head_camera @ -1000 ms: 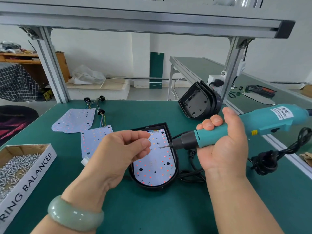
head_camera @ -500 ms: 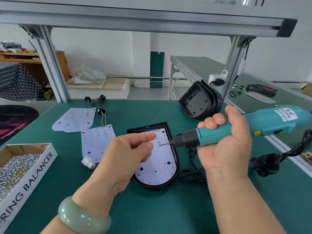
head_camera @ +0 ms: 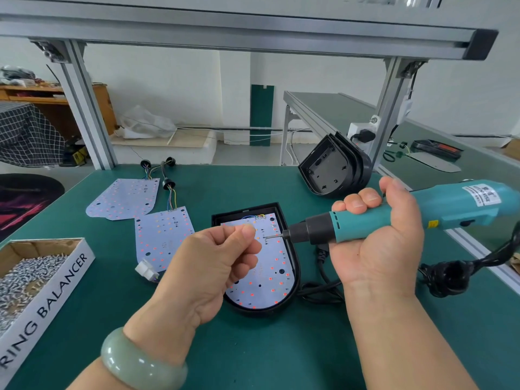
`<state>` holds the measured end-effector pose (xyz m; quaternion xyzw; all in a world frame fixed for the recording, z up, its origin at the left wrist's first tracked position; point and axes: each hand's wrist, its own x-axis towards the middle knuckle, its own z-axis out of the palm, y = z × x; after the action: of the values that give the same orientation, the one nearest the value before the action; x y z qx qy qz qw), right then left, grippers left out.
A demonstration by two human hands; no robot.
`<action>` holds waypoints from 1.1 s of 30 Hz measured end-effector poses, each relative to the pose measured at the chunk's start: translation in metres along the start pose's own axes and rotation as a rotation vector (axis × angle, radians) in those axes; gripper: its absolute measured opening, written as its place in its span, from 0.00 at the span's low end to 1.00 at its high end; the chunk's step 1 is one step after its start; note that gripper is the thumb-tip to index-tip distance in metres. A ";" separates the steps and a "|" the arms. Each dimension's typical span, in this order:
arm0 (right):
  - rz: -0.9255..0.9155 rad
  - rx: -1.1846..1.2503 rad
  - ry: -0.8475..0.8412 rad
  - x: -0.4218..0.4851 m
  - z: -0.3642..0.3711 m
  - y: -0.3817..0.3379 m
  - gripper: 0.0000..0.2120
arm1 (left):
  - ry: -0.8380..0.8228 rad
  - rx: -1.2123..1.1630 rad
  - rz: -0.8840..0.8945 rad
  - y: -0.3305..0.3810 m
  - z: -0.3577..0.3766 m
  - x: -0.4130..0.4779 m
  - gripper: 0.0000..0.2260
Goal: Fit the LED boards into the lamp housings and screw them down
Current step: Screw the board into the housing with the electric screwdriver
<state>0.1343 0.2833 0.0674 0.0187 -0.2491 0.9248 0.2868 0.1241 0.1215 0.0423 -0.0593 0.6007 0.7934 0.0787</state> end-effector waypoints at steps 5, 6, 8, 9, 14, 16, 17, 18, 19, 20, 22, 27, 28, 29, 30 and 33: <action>0.009 0.007 -0.018 -0.003 0.001 0.003 0.07 | -0.025 -0.100 -0.056 -0.005 0.009 -0.003 0.10; 0.008 0.006 -0.020 -0.003 0.002 0.004 0.07 | -0.036 -0.132 -0.068 -0.005 0.010 -0.004 0.09; 0.001 0.008 -0.024 -0.003 0.002 0.004 0.07 | -0.066 -0.190 -0.085 -0.004 0.010 -0.005 0.07; -0.003 0.010 -0.025 -0.003 0.001 0.004 0.07 | -0.077 -0.211 -0.090 -0.003 0.010 -0.005 0.07; -0.013 0.018 -0.025 -0.002 0.001 0.004 0.07 | -0.068 -0.274 -0.089 -0.005 0.014 -0.007 0.09; -0.022 0.017 -0.022 -0.003 0.001 0.004 0.08 | -0.058 -0.310 -0.075 -0.007 0.017 -0.007 0.08; -0.028 0.016 -0.020 -0.004 0.002 0.005 0.08 | -0.052 -0.337 -0.070 -0.008 0.019 -0.008 0.08; -0.033 0.016 -0.019 -0.004 0.002 0.005 0.08 | -0.047 -0.371 -0.069 -0.010 0.020 -0.008 0.08; -0.035 0.019 -0.019 -0.005 0.002 0.006 0.08 | -0.042 -0.405 -0.069 -0.010 0.022 -0.009 0.08; -0.034 0.023 -0.019 -0.005 0.002 0.006 0.07 | -0.037 -0.435 -0.070 -0.011 0.023 -0.009 0.08; -0.031 0.026 -0.014 -0.006 0.003 0.006 0.08 | -0.036 -0.460 -0.074 -0.011 0.024 -0.010 0.08; -0.037 0.028 -0.006 -0.007 0.003 0.007 0.08 | -0.022 -0.358 -0.039 -0.011 0.024 -0.011 0.08; -0.037 0.026 -0.003 -0.007 0.003 0.007 0.08 | -0.006 -0.336 -0.035 -0.012 0.024 -0.012 0.08; -0.036 0.023 0.003 -0.007 0.003 0.008 0.08 | 0.008 -0.320 -0.032 -0.013 0.025 -0.012 0.08; -0.033 0.025 0.014 -0.007 0.003 0.008 0.08 | 0.013 -0.316 -0.027 -0.013 0.025 -0.013 0.08; -0.011 0.070 0.058 -0.005 0.004 0.005 0.10 | -0.033 -0.345 0.013 -0.011 0.026 -0.016 0.07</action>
<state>0.1353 0.2760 0.0678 0.0035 -0.2080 0.9315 0.2983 0.1423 0.1487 0.0421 -0.0552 0.4544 0.8862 0.0721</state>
